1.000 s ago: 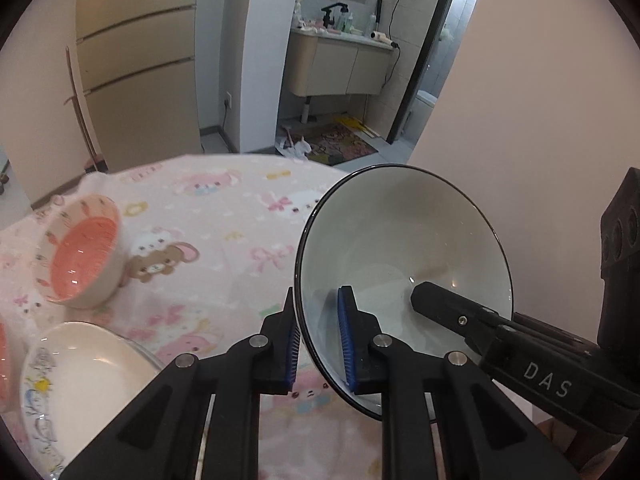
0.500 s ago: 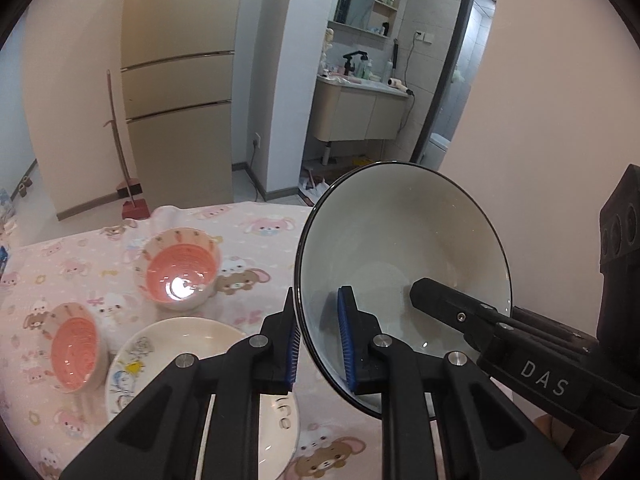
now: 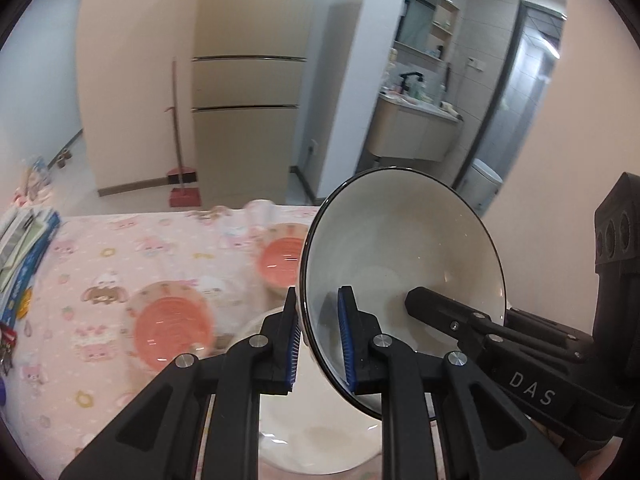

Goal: Organize plates and bowls
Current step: 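Lift the white bowl with both grippers and carry it over the plate stack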

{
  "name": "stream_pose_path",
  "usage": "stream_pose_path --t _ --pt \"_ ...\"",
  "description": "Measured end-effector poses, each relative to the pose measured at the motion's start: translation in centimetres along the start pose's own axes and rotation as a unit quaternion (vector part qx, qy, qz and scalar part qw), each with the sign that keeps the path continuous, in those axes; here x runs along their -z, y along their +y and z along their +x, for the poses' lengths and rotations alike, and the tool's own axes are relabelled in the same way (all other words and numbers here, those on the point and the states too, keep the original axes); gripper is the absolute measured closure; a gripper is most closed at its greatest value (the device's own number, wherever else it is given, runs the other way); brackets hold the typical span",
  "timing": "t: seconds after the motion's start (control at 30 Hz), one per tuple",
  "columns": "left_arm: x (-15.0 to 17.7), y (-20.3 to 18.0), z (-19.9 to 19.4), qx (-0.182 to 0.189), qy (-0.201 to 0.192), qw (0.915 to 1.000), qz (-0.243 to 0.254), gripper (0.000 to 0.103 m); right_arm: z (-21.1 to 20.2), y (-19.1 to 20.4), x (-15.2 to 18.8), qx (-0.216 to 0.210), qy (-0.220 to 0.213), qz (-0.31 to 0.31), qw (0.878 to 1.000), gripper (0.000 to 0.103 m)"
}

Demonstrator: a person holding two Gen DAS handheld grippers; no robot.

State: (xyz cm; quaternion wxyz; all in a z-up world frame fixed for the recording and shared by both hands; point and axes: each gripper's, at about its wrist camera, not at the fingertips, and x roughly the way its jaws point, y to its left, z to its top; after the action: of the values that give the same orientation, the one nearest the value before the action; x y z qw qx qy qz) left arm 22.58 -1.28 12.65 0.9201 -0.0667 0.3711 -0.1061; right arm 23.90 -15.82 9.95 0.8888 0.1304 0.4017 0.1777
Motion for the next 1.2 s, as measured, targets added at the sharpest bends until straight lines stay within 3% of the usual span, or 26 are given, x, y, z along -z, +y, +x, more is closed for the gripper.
stream_pose_path --t 0.4,0.53,0.6,0.9,1.2 --pt "0.2 10.9 -0.2 -0.039 -0.01 0.9969 -0.067 0.084 7.5 7.6 -0.4 -0.03 0.034 -0.009 0.999 0.084" --pt "0.0 13.0 1.3 -0.058 0.025 0.9968 -0.049 0.084 10.0 9.3 0.0 -0.019 0.038 -0.011 0.999 0.084" --pt "0.1 14.6 2.6 -0.049 0.049 0.9954 -0.066 0.084 11.2 9.7 0.3 -0.014 0.047 -0.015 0.999 0.084" --pt "1.8 17.6 9.8 -0.067 0.148 0.9848 -0.061 0.083 18.1 9.2 2.4 0.012 0.124 -0.041 0.991 0.083" --pt "2.6 18.5 11.5 -0.074 0.172 0.9806 -0.06 0.083 19.7 9.0 3.2 0.021 0.135 -0.052 0.989 0.083"
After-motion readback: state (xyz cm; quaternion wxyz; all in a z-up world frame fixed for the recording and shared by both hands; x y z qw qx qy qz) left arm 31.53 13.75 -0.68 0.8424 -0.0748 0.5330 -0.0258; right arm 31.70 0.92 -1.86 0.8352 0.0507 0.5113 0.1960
